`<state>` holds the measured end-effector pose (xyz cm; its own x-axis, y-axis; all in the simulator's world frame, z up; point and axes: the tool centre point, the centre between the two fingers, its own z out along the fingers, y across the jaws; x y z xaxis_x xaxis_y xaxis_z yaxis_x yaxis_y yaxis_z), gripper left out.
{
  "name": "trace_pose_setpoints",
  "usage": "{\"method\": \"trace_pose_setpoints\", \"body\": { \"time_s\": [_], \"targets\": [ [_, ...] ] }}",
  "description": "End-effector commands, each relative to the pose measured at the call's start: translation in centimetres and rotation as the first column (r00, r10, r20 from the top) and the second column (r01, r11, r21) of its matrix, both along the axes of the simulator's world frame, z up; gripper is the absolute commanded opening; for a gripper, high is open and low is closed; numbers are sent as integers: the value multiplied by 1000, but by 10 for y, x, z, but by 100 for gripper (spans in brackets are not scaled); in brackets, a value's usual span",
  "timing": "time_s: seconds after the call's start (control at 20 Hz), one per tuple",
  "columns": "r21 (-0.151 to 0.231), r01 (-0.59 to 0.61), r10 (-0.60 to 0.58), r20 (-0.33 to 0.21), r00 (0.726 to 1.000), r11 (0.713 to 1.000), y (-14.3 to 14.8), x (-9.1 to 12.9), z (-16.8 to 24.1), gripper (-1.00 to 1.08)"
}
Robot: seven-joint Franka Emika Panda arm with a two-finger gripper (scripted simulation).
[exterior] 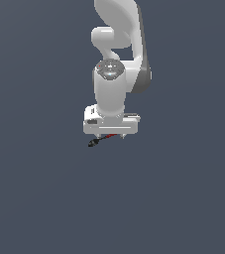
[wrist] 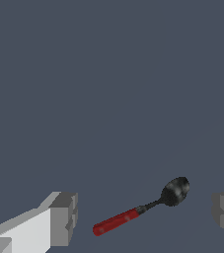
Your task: Pick up the object and move it to a goal position.
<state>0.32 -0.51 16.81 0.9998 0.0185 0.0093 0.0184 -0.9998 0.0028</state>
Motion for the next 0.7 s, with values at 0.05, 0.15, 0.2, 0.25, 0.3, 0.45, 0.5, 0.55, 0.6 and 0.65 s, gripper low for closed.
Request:
{"method": "trace_pose_setpoints", "body": {
  "time_s": [0.05, 0.15, 0.2, 0.25, 0.3, 0.45, 0.5, 0.55, 0.6, 0.65],
  "targets": [
    [-1, 0, 0, 0, 1000, 1000, -1, 0, 0, 100],
    [-4, 0, 0, 0, 1000, 1000, -6, 0, 2, 100],
    [-8, -1, 1, 1, 1000, 1000, -10, 1, 4, 100],
    [-11, -2, 2, 1, 1000, 1000, -15, 1, 6, 100],
    [-15, -3, 4, 1, 1000, 1000, -19, 1, 8, 100],
    [-20, -9, 9, 1, 1000, 1000, -25, 2, 10, 100],
    [-20, -10, 10, 1, 1000, 1000, -25, 2, 10, 100],
    [-20, -10, 10, 1, 1000, 1000, -24, 2, 10, 100],
    [-19, -8, 8, 1, 1000, 1000, -24, 2, 10, 100],
    [-19, -4, 4, 1, 1000, 1000, -23, 2, 9, 100]
  ]
}}
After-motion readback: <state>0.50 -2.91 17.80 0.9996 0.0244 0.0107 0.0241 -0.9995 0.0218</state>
